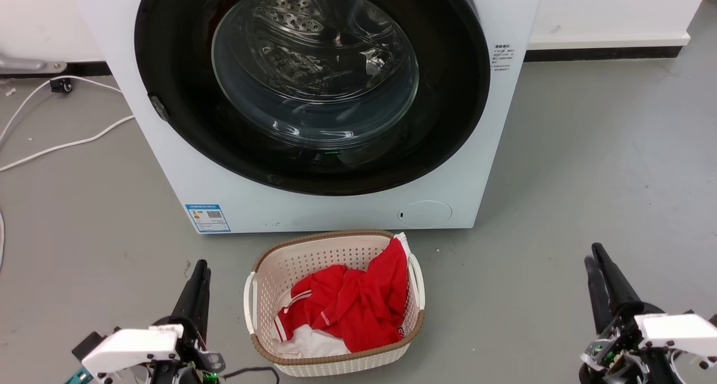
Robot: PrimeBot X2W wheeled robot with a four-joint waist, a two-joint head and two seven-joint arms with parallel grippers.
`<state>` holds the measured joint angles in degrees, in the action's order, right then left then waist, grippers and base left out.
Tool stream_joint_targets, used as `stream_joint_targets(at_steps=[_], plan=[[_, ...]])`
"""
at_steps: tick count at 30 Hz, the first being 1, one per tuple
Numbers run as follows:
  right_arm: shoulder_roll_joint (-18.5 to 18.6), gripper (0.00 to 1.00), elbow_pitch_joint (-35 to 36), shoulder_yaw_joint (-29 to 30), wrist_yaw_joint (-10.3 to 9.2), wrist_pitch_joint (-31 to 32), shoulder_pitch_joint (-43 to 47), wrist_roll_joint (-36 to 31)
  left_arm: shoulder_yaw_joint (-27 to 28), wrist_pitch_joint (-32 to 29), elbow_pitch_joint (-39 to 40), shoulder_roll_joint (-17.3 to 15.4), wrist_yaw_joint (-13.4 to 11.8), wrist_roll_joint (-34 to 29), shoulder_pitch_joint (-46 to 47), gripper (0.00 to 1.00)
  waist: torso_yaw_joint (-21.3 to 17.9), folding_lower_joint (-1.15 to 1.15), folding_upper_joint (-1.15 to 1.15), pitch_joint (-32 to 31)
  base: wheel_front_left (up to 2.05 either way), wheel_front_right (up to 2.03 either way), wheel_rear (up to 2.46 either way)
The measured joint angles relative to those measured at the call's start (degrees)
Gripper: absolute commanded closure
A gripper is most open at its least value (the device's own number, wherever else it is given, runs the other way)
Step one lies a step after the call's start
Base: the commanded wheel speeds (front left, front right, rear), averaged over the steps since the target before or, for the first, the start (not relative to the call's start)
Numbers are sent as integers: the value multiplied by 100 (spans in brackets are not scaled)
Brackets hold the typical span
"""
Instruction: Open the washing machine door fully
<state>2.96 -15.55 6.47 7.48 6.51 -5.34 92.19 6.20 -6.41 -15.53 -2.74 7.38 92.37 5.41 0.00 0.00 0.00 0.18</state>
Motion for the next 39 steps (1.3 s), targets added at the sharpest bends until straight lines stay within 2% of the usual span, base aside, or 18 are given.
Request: stream_joint_targets(at_steps=[6,11,25,39], plan=[[-7,0,-14,-68,0,-123,99,-29,-153,126,-92,10,-4,-2,-78,0,3,0,0,6,0,0,0],[-10,0,69,-115,0,-274,99,-308,-252,269,-65,13,-4,-205,-34,0,16,0,0,11,0,0,0],[-11,0,426,-222,0,-624,103,-2376,-263,621,271,12,-4,-1744,60,0,68,0,0,27,0,0,0],[-11,0,561,-365,1,-916,128,-4415,-516,921,379,9,-4,-3359,104,0,139,1,0,28,0,0,0]])
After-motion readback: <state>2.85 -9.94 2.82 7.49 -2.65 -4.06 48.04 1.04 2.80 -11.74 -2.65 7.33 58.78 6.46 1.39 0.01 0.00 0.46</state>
